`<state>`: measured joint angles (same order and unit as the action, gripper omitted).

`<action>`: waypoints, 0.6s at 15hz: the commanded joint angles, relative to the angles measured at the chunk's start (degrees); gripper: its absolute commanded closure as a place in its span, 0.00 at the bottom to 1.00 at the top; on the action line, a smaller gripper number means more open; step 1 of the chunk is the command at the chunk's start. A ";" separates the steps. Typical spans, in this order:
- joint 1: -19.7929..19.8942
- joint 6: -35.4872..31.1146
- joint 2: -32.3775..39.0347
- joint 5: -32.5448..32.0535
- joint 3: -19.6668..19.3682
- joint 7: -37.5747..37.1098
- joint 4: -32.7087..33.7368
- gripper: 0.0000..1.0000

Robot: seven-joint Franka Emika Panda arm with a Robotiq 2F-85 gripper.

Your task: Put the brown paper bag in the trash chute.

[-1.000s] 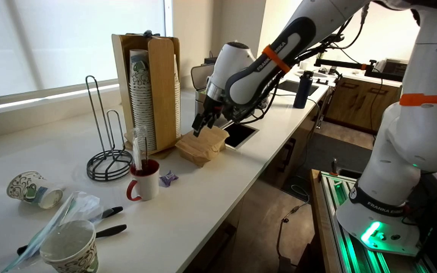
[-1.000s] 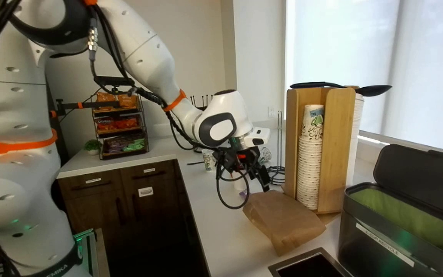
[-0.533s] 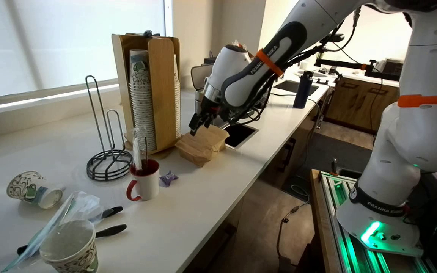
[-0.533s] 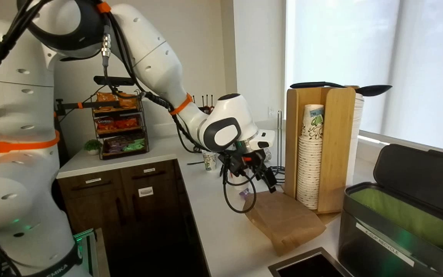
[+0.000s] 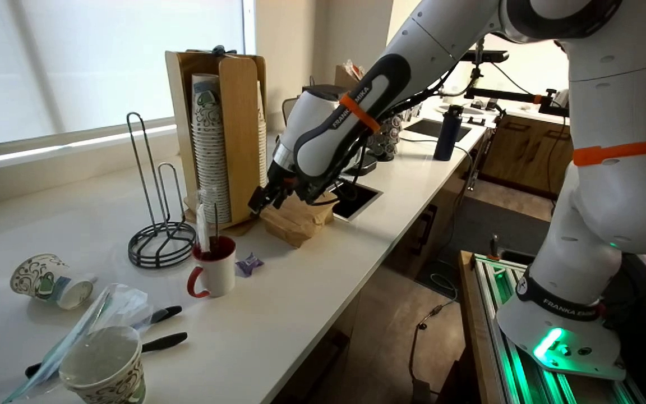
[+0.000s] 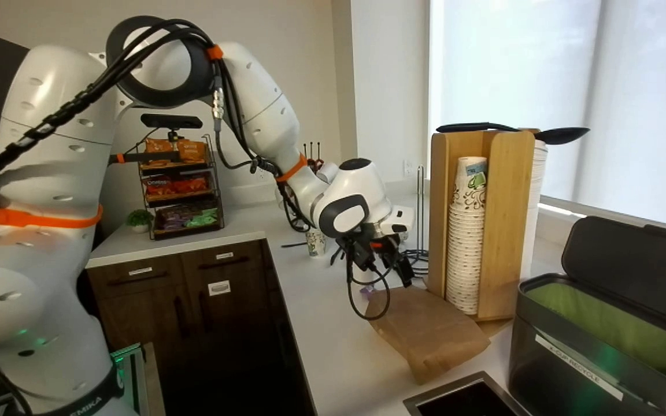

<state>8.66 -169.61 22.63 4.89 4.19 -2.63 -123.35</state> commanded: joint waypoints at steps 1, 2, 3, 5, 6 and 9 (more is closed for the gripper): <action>-2.37 10.33 -0.39 -1.59 -2.99 1.00 2.63 0.00; -3.26 12.77 -0.53 -2.80 -4.35 0.29 3.26 0.00; -3.79 15.05 -0.68 -3.66 -5.25 0.31 3.79 0.00; -4.95 17.24 0.35 -5.51 -6.89 -0.18 5.57 0.00; -5.02 17.16 0.94 -5.53 -6.78 0.29 6.28 0.00; -6.40 18.01 2.60 -6.52 -6.92 -0.34 7.76 0.00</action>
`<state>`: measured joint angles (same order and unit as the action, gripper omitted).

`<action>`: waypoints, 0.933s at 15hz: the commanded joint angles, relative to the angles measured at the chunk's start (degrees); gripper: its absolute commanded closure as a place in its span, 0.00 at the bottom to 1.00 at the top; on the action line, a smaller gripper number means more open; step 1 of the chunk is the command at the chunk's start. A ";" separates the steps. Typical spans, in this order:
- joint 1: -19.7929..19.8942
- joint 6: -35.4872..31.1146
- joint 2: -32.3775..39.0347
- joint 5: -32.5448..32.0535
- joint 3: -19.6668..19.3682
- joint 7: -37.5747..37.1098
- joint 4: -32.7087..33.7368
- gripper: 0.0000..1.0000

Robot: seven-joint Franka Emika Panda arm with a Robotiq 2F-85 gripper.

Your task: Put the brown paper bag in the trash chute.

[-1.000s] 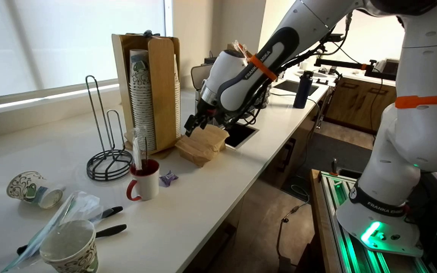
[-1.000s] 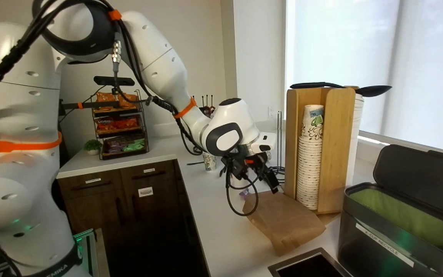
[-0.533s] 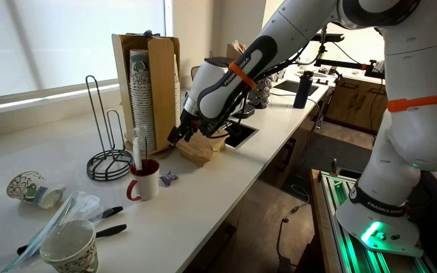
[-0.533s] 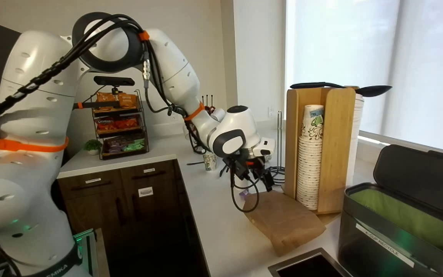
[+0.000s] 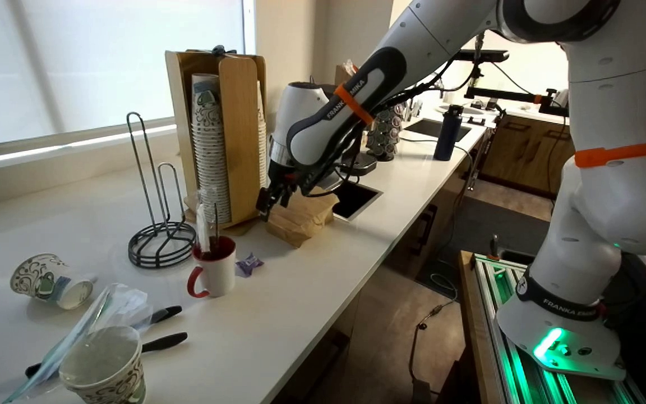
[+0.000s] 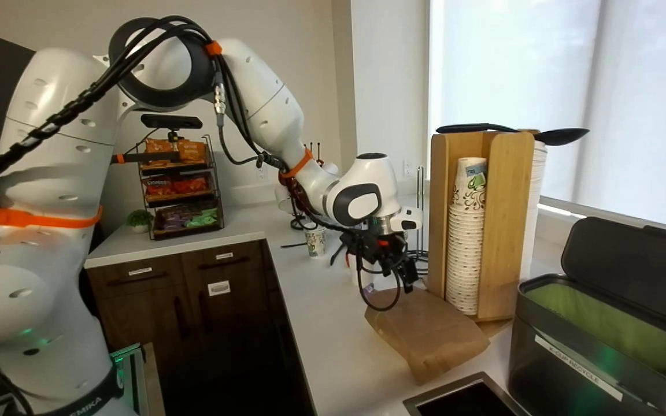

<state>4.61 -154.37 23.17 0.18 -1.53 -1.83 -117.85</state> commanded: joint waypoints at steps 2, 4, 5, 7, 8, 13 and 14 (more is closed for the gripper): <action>-4.54 5.40 2.86 -4.87 -3.06 -3.40 2.92 0.00; -7.03 9.01 3.54 -9.11 -5.55 -6.83 3.74 0.00; -7.75 10.34 3.77 -10.56 -6.26 -8.10 4.13 0.00; -9.03 11.98 4.61 -13.10 -7.40 -10.58 4.99 0.00; -9.45 12.39 4.95 -14.14 -7.83 -11.55 5.35 0.00; -10.84 12.19 8.37 -16.98 -9.54 -16.41 7.50 0.26; -10.92 12.23 8.82 -16.94 -9.64 -16.82 7.77 0.27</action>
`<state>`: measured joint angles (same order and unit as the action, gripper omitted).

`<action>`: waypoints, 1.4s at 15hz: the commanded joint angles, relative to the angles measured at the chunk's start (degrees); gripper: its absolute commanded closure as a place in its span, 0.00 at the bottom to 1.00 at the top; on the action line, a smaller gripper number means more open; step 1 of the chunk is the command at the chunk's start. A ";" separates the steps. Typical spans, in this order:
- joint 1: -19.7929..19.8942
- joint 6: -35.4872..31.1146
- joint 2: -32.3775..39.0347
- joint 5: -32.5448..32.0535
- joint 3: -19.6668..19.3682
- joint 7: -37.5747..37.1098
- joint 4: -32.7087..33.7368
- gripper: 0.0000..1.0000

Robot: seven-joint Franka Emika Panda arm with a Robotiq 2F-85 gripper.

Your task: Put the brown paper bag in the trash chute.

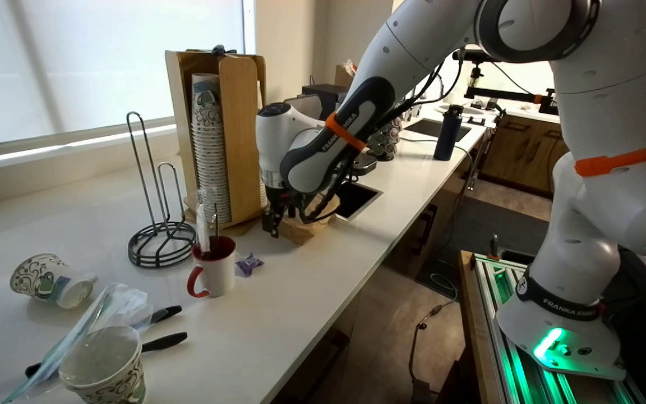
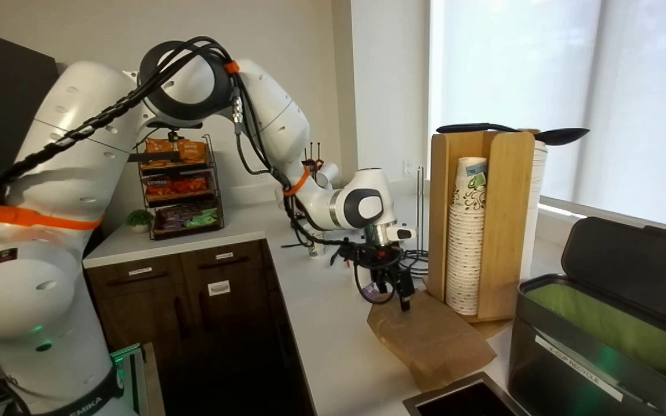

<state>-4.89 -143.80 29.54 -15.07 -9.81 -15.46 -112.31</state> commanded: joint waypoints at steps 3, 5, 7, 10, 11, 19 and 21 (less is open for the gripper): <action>-1.61 2.07 3.32 -1.36 -1.82 -4.18 3.03 0.47; -1.75 2.15 3.24 -1.31 -2.23 -4.91 2.98 0.61; -2.04 2.01 2.20 -1.58 -3.00 -6.05 2.12 0.76; -2.51 0.90 -0.51 -2.18 -4.80 -8.89 -0.89 0.98; -2.82 0.61 -1.51 -2.75 -5.82 -10.37 -2.30 1.00; -0.05 -0.85 -8.31 -1.04 -8.96 -20.29 -15.96 1.00; 0.53 -7.03 -8.74 -3.01 -11.09 -26.18 -19.44 1.00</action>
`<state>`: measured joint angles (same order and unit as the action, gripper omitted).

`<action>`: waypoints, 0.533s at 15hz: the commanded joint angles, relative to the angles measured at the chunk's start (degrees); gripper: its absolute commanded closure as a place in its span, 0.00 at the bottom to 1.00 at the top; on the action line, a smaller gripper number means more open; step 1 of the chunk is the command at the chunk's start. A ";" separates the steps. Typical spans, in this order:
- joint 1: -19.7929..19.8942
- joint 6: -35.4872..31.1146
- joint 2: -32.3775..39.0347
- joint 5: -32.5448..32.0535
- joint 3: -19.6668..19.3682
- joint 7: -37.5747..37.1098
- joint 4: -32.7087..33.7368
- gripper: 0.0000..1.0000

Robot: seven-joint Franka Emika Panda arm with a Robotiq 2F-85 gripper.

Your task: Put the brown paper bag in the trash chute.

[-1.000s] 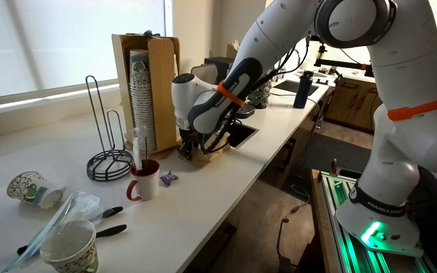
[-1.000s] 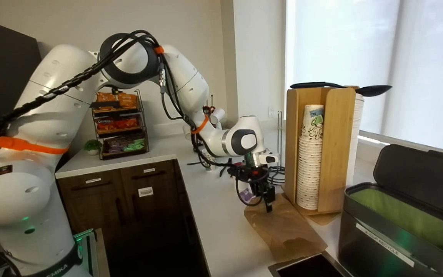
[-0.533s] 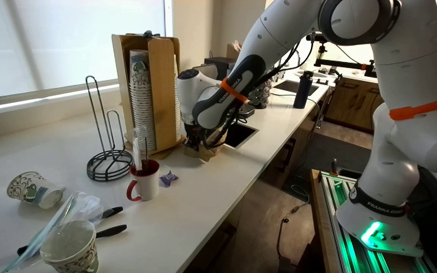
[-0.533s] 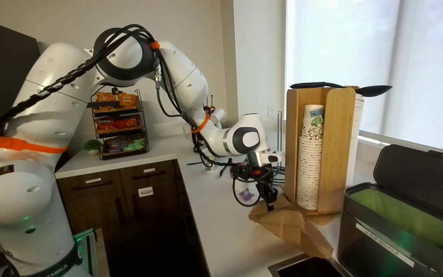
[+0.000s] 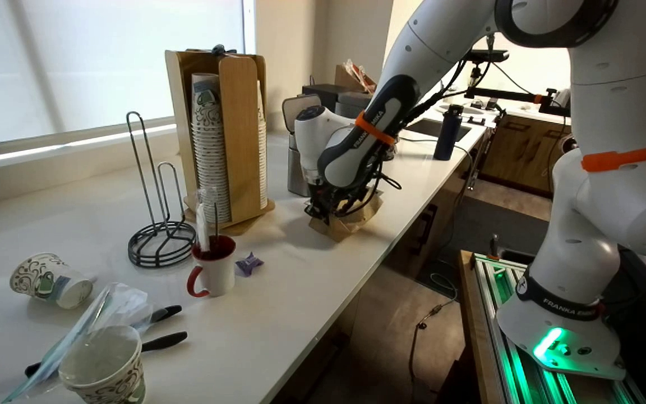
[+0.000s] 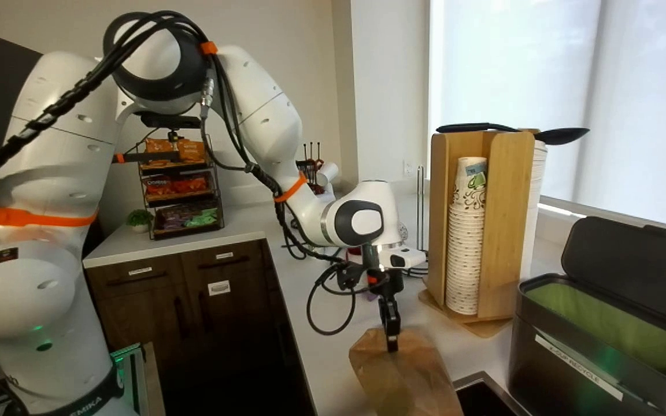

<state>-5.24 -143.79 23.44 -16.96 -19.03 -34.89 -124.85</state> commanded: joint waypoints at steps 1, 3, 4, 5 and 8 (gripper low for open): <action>0.55 -10.59 -2.97 -2.64 -3.52 -9.59 -8.60 1.00; 0.87 -15.88 -6.53 -0.60 -3.69 -10.39 -11.79 1.00; 0.99 -12.28 -1.85 -1.14 -3.78 -7.80 -7.09 0.99; 1.15 -14.30 -2.76 -0.90 -4.00 -8.20 -8.32 0.99; 3.10 -16.88 -3.98 1.70 -2.68 -8.67 -9.08 1.00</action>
<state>-4.10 -158.59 18.53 -17.74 -22.78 -43.96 -134.49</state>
